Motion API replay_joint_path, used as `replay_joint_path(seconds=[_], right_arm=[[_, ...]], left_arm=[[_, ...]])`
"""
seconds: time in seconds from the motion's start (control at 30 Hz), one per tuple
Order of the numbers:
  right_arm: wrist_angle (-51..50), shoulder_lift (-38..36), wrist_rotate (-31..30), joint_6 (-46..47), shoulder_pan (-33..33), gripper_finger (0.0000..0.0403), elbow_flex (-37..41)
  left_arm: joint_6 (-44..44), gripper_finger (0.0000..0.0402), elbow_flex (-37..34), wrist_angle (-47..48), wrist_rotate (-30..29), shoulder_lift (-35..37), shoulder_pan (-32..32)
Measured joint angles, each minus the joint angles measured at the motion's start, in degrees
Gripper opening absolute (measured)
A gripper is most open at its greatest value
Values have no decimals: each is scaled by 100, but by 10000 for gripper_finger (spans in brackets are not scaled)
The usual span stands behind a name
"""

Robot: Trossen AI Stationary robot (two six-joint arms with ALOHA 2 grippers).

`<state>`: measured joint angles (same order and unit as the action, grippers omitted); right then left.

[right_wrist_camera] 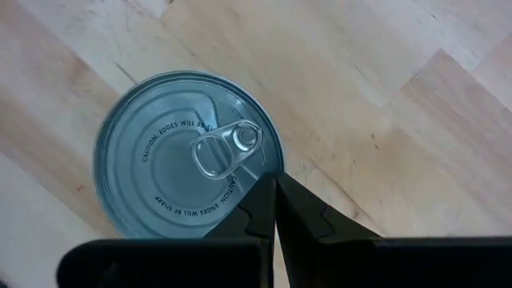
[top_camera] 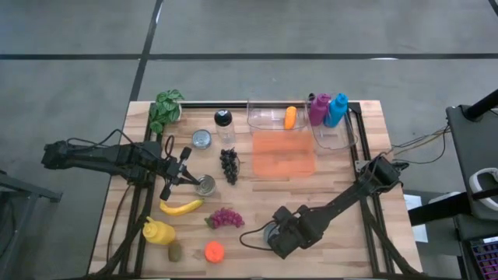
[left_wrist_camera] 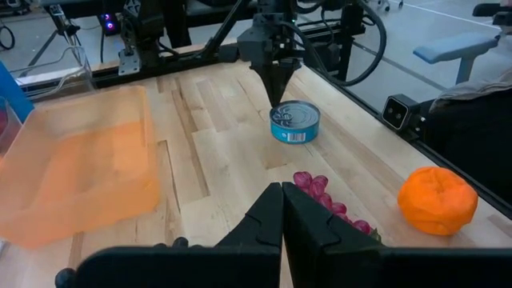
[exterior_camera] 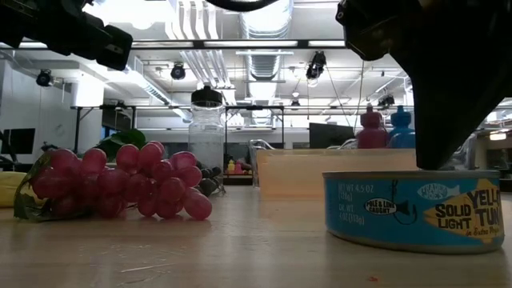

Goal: Pick & Place Food Item
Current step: Put the blue and yellow tuna can into the orange bin

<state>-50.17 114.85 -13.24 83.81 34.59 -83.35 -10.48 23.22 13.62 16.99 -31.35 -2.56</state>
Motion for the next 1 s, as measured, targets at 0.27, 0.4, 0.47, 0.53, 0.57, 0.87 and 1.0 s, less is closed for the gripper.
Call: replay_joint_path(seconds=[0.27, 0.4, 0.47, 0.53, 0.57, 0.87, 1.0], right_arm=[[-4, 35, 31, -15, 0, 8, -2], [-5, 22, 31, -74, 0, 8, -2], [-24, 4, 31, -86, 0, 8, -27], [-15, -32, 29, -129, 0, 8, -80], [-13, -52, 28, -164, 0, 8, -96], [-63, -72, -19, -146, 0, 8, -82], [-63, -47, -22, -134, 0, 8, -76]], left_arm=[[-1, 6, 0, 1, 0, 0, 0], [-4, 6, 0, -1, 0, 0, 1], [-4, 6, 0, -1, 0, 0, 1], [-4, 6, 0, -1, 0, 0, 1], [-4, 6, 0, -1, 0, 0, 1], [-4, 6, 0, -1, 0, 0, -1], [-5, 6, 0, -1, 0, 0, 0]])
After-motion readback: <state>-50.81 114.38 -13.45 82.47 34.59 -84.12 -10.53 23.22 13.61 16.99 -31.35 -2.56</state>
